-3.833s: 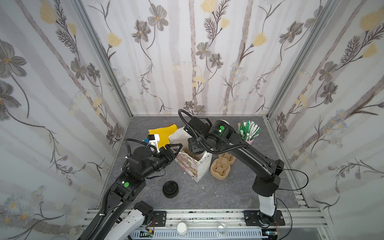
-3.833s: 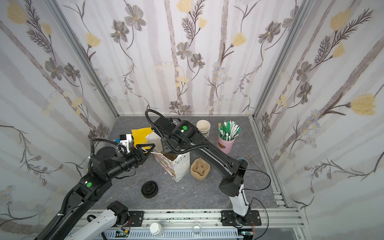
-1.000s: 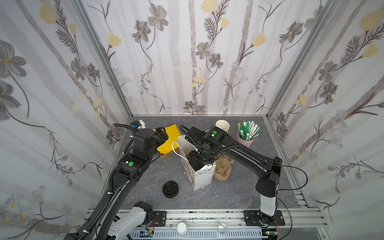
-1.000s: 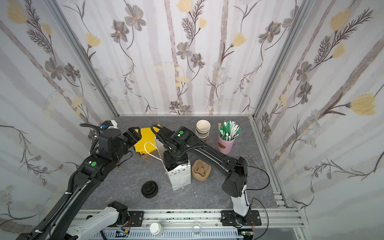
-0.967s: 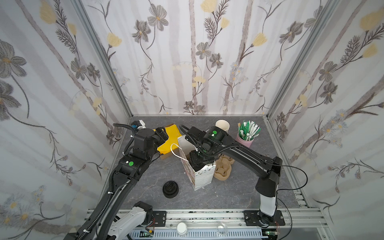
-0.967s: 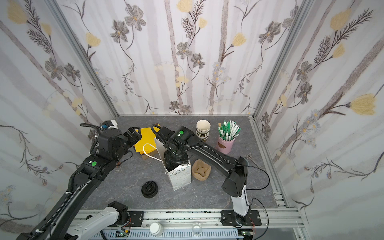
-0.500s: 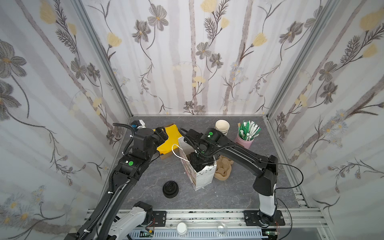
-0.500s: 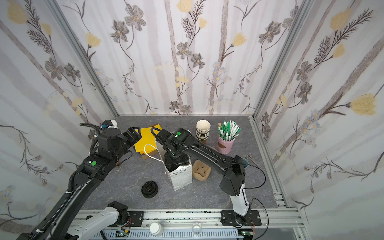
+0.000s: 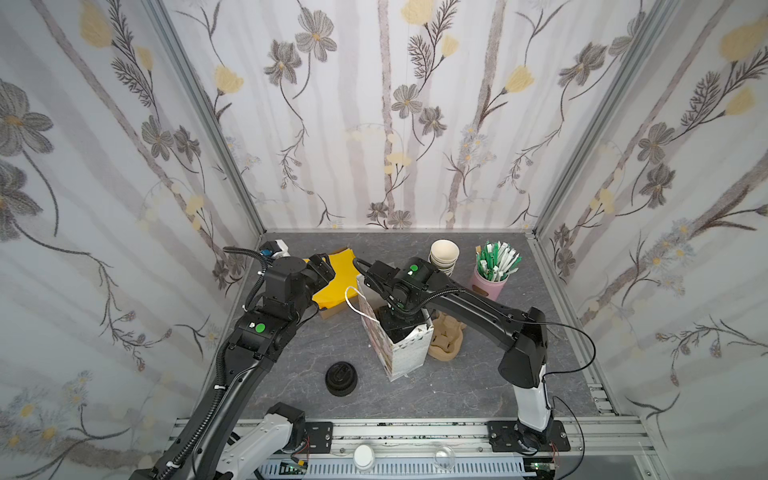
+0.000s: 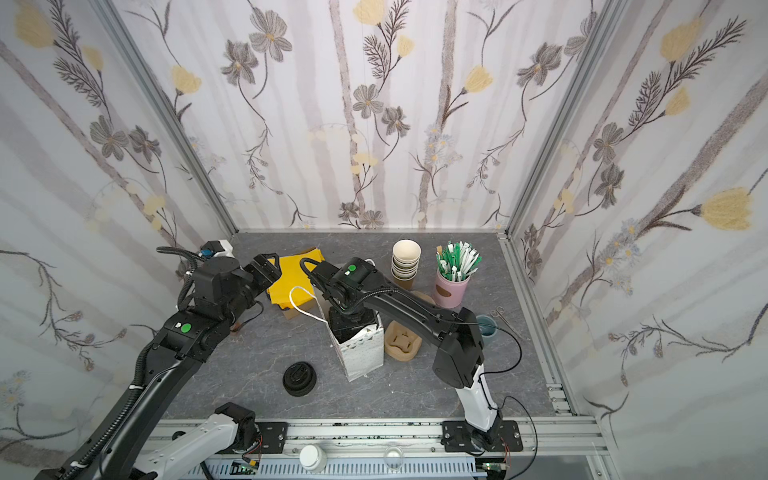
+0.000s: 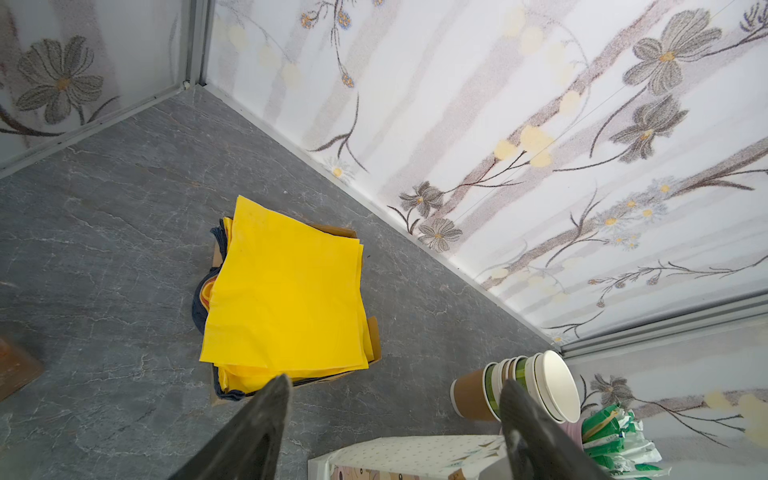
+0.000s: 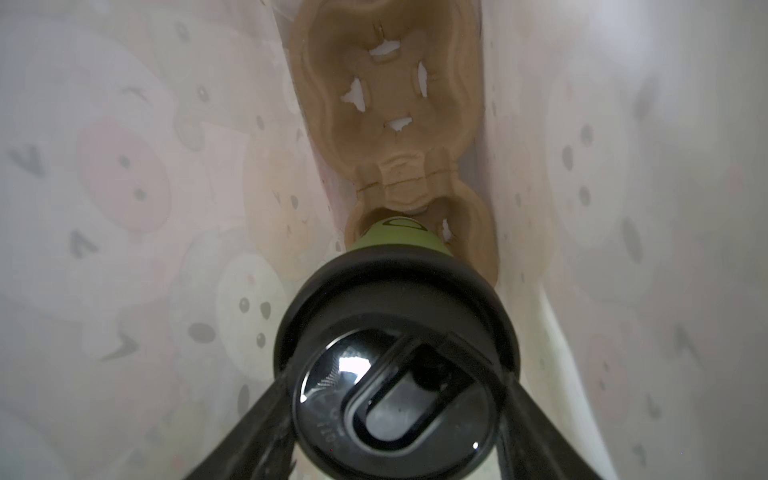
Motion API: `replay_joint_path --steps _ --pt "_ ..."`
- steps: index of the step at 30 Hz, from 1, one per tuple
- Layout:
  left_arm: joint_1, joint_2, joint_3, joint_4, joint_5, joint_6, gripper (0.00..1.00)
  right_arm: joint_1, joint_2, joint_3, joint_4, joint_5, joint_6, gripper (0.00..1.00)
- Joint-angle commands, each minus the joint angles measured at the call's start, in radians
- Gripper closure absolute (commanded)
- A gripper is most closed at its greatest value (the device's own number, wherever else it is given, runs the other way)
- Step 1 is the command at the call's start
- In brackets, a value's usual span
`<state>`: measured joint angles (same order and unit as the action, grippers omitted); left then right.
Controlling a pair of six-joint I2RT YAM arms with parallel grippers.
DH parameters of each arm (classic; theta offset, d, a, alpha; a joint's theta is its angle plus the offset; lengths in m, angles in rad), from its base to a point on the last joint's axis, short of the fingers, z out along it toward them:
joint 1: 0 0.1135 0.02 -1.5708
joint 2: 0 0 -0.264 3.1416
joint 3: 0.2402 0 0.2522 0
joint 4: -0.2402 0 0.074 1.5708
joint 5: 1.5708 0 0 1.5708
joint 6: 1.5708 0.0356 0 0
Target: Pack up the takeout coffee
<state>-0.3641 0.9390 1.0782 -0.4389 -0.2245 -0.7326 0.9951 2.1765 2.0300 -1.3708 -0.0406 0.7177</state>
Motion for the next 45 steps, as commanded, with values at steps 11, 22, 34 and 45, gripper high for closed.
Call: replay_joint_path --steps 11,22,34,45 --pt "0.001 -0.012 -0.008 0.029 -0.019 0.006 0.2 -0.004 0.049 0.021 0.013 0.035 -0.052 0.35" --pt "0.003 -0.021 -0.013 0.028 -0.019 0.005 0.2 -0.004 0.074 0.016 0.013 0.028 -0.069 0.36" --pt "0.003 -0.02 -0.017 0.028 -0.008 0.003 0.2 -0.006 0.005 0.009 0.013 0.021 -0.031 0.36" --pt "0.003 -0.023 -0.021 0.029 0.008 0.006 0.2 -0.01 -0.007 -0.01 0.013 0.041 -0.015 0.36"
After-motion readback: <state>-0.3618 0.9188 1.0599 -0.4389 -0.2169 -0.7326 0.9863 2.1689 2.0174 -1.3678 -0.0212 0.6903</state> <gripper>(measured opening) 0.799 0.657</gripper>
